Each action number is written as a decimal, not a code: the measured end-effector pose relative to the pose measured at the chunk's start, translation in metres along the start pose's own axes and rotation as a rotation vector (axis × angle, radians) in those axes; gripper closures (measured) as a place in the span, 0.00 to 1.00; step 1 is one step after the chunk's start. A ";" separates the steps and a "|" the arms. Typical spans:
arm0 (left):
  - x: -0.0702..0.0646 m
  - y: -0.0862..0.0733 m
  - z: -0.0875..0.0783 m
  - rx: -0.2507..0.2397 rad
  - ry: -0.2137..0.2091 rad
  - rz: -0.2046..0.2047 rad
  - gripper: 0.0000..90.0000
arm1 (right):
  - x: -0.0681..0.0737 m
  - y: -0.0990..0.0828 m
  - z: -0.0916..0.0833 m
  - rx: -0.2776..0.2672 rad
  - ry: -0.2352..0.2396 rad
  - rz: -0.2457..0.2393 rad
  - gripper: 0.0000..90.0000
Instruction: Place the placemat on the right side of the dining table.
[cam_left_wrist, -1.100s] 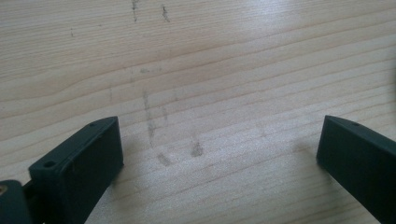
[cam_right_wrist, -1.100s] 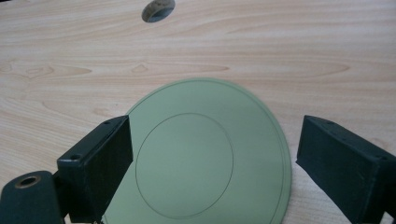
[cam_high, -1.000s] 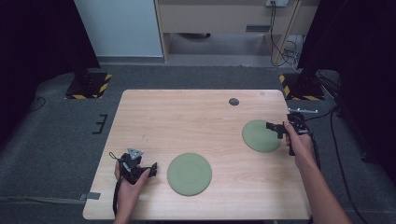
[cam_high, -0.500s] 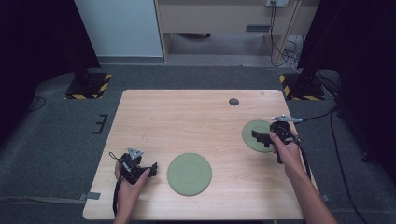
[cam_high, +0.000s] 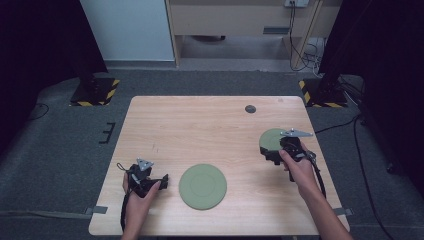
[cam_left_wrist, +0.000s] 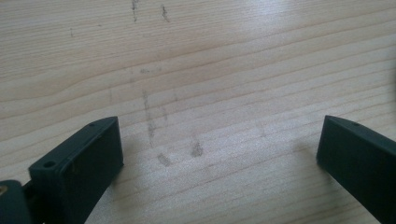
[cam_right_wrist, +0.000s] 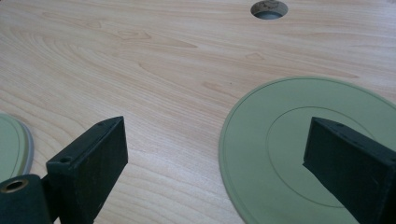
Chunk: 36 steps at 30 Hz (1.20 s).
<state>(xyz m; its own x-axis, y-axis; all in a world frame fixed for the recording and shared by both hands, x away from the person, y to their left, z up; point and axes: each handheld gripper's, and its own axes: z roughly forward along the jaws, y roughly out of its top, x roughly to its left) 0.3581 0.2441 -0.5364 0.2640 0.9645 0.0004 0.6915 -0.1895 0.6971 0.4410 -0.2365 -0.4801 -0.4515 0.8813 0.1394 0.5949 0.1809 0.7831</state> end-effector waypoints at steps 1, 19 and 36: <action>0.000 0.000 0.000 0.000 0.000 0.000 0.00 | 0.001 -0.001 0.000 0.001 -0.001 -0.005 0.07; 0.000 0.000 0.000 0.000 0.000 0.000 0.00 | 0.017 -0.011 0.003 0.022 0.016 -0.026 0.08; 0.000 -0.001 0.000 -0.002 -0.007 0.005 0.00 | 0.046 -0.024 0.007 0.064 0.031 -0.091 0.08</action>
<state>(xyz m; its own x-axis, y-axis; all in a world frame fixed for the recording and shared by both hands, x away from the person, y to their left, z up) 0.3577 0.2446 -0.5365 0.2716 0.9624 -0.0012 0.6890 -0.1935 0.6984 0.4109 -0.1976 -0.4964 -0.5251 0.8464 0.0886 0.5914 0.2880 0.7532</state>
